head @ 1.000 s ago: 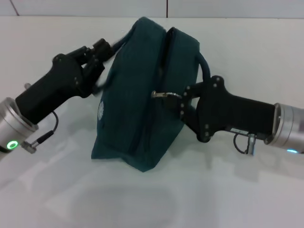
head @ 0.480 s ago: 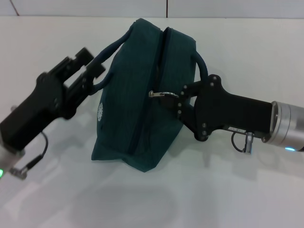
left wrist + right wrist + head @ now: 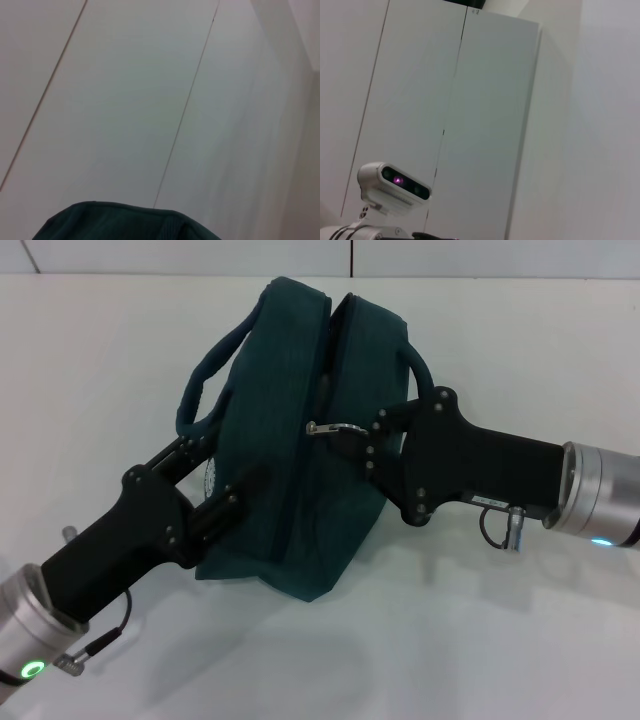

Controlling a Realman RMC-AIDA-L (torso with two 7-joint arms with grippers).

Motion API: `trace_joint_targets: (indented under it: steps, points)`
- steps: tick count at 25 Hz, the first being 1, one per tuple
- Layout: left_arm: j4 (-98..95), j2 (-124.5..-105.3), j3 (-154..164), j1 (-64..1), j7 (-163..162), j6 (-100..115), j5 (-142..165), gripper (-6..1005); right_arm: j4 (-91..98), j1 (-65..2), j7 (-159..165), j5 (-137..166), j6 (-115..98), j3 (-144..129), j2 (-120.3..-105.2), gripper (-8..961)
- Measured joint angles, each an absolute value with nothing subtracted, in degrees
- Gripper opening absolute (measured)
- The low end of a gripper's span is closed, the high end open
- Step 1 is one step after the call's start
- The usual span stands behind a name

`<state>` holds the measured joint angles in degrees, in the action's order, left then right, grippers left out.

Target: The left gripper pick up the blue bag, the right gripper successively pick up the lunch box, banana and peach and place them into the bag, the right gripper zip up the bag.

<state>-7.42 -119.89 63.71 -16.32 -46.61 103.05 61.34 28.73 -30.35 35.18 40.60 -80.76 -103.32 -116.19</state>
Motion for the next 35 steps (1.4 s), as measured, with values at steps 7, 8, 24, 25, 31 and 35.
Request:
trace_joint_targets:
  steps: [7, 8, 24, 25, 31, 35]
  points:
    - [-7.1, -120.00, 63.7, -17.9, -46.3, 101.6, 60.9, 659, 28.7, -30.4, 35.1, 39.4, -80.1, -103.8, -116.18, 12]
    - [-7.1, -120.00, 63.7, -18.1, -46.3, 101.5, 60.9, 654, 28.7, -30.4, 35.1, 39.4, -80.1, -103.8, -116.18, 12]
    - [-7.1, -119.88, 63.7, -19.6, -42.5, 101.3, 62.7, 66, 28.5, -30.1, 35.0, 39.1, -80.1, -103.6, -116.19, 13]
    - [-7.1, -119.88, 63.8, -19.6, -42.1, 101.3, 62.7, 64, 28.4, -30.1, 35.0, 38.6, -80.2, -103.6, -116.18, 13]
    - [-7.1, -119.88, 64.1, -19.4, -40.0, 101.5, 62.9, 54, 28.1, -29.4, 34.9, 35.6, -80.4, -103.4, -116.19, 13]
    - [-7.1, -119.80, 64.9, -19.5, -39.3, 101.4, 62.9, 53, 27.4, -29.2, 34.9, 33.3, -80.2, -103.4, -116.18, 13]
